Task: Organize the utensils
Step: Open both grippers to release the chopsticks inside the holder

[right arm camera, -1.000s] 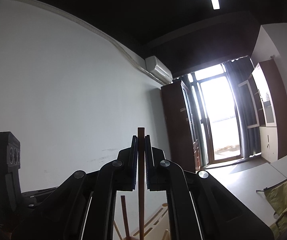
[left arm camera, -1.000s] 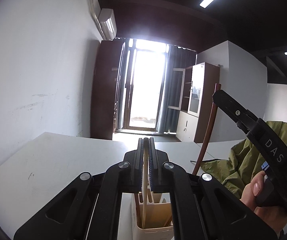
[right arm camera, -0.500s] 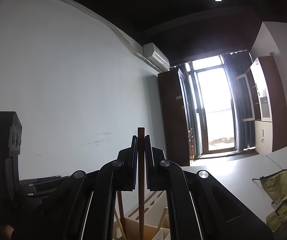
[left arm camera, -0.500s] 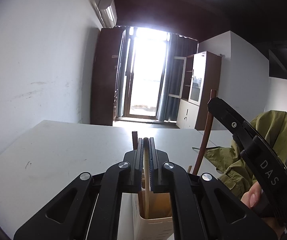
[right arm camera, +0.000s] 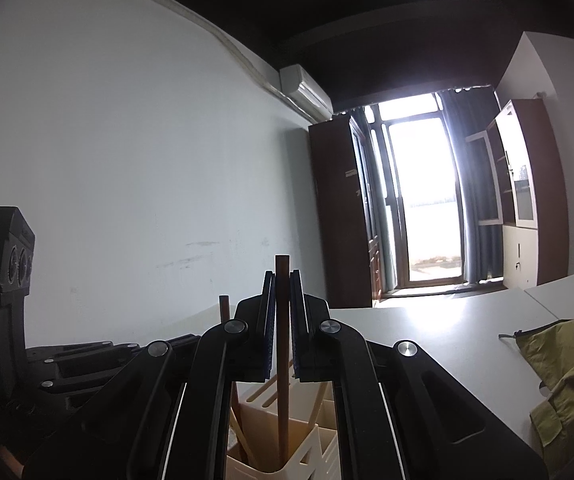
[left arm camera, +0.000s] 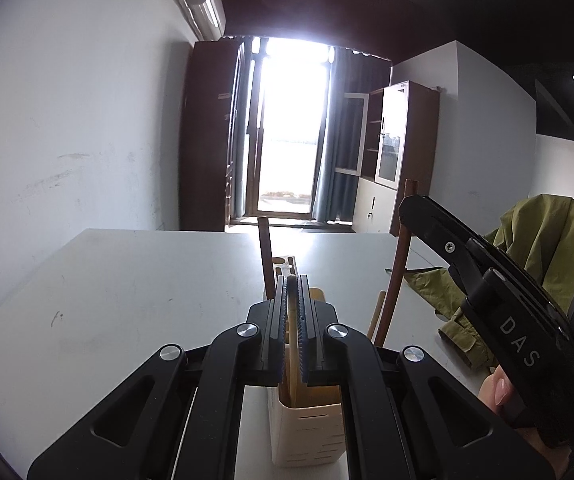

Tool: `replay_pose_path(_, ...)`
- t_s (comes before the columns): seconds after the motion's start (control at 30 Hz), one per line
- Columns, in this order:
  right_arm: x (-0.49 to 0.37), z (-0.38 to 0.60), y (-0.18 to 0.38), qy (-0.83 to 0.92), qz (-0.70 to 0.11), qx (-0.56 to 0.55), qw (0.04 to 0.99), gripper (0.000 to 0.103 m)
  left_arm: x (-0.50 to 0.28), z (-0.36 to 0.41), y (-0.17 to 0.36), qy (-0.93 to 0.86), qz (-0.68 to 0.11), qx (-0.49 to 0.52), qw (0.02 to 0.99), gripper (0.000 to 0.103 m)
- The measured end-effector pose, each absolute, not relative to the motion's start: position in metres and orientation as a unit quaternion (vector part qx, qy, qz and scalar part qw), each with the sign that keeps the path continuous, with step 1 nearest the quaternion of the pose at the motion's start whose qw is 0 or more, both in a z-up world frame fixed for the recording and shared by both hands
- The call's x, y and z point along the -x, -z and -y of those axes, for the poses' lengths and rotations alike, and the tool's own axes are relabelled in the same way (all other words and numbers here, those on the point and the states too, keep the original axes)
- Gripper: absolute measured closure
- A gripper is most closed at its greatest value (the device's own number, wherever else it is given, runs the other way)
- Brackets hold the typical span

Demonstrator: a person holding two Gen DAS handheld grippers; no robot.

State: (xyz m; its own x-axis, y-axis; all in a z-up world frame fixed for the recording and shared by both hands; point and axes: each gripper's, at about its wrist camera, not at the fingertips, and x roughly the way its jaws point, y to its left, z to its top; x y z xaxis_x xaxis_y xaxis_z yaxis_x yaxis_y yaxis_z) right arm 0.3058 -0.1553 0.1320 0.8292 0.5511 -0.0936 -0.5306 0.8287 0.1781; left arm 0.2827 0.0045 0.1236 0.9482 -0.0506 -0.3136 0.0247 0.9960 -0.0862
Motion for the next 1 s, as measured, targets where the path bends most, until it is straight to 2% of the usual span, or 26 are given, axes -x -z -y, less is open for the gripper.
replay_pose_path(0.13,-0.309,0.155,-0.132,-0.287,-0.084,-0.07,0.952,0.095,-0.284,-0.005,-0.123,0.016,-0.169,0.041,0.985,0.099)
replay_pose_path(0.17,-0.309,0.155,-0.132,-0.286,-0.086,-0.071,0.952,0.094,-0.284,-0.006,-0.123,0.013,-0.168,0.041,0.985,0.095)
replay_pose_path(0.2,-0.31,0.156,-0.132,-0.286,-0.089,-0.072,0.951,0.09,-0.283,-0.007,-0.124,0.013,-0.168,0.041,0.985,0.091)
replay_pose_path(0.27,-0.31,0.157,-0.133,-0.285,-0.09,-0.073,0.952,0.082,-0.28,-0.009,-0.125,0.012,-0.167,0.046,0.985,0.09)
replay_pose_path(0.57,-0.305,0.163,-0.129,-0.268,-0.107,-0.074,0.955,0.081,-0.269,-0.016,-0.129,0.005,-0.167,0.045,0.985,0.085)
replay_pose_path(0.73,-0.297,0.163,-0.124,-0.255,-0.118,-0.065,0.958,0.074,-0.263,-0.017,-0.124,0.004,-0.176,0.038,0.984,0.083)
replay_pose_path(1.0,-0.28,0.164,-0.121,-0.246,-0.136,-0.056,0.958,0.074,-0.245,-0.021,-0.117,-0.004,-0.19,0.03,0.981,0.079)
